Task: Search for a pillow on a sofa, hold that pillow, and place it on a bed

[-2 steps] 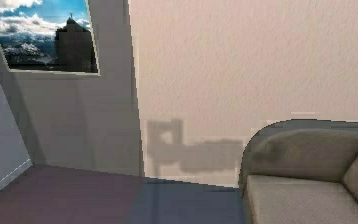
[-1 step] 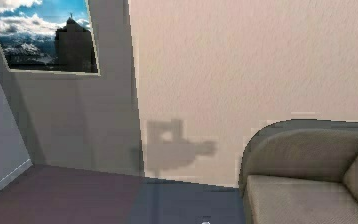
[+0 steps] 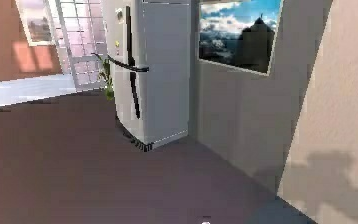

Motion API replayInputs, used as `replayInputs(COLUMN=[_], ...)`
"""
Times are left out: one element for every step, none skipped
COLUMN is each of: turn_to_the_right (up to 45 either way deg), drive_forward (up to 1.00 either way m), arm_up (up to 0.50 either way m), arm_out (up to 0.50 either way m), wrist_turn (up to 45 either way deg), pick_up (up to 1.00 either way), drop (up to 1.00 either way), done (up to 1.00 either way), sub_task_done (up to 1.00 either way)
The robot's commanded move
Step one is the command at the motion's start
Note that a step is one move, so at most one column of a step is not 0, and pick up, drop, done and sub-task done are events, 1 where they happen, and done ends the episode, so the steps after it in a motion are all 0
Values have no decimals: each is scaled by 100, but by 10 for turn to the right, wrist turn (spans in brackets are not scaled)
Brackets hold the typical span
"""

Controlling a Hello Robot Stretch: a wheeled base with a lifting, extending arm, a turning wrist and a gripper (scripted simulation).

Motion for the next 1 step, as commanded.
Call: replayInputs(turn_to_the_right=[-390], drive_forward=[0], arm_up=[0], arm_out=[0], wrist_turn=[0], pick_up=[0], drop=[0], done=[0], sub_task_done=[0])
